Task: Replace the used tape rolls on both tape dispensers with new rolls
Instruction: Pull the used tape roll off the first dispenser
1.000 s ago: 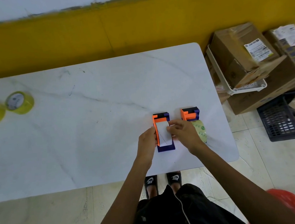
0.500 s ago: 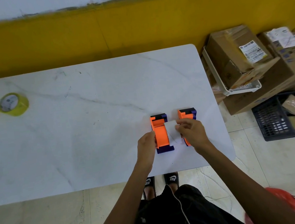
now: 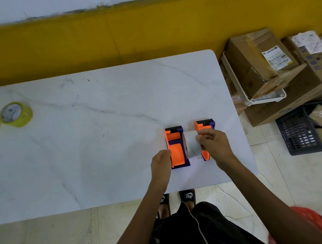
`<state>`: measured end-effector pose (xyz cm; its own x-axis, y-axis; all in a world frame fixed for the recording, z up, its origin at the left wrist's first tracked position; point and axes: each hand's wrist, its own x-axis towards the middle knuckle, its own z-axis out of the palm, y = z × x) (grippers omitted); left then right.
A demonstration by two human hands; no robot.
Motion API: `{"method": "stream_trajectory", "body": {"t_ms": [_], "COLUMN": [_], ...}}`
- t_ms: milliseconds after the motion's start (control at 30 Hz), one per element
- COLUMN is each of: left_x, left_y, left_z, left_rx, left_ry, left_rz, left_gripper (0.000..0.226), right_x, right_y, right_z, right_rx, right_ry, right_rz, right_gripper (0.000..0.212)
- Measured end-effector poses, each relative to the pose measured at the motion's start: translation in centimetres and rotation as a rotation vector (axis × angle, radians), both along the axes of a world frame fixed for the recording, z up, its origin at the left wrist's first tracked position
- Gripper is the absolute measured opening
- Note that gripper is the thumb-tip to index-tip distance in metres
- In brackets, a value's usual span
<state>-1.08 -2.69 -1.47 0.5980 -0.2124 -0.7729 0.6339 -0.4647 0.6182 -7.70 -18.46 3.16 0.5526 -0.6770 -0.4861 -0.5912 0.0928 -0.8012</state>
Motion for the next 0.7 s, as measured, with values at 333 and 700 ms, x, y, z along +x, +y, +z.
{"method": "stream_trajectory", "body": {"t_ms": [333,700], "left_x": [-1.0,1.6], "left_y": [0.8,-0.3], "left_z": [2.8,8.9], "left_rx": [0.027,-0.110], "left_ry": [-0.184,-0.524], "left_rz": [0.024,-0.007], "left_gripper": [0.013,0.029], "right_x": [0.2,4.6], "right_y": [-0.1,2.1], "right_z": [0.8,3.8], "right_rx": [0.069,0.128], "right_ry": [-0.081,-0.234], "right_rz": [-0.048,0.085], "right_gripper": [0.018,0.013]}}
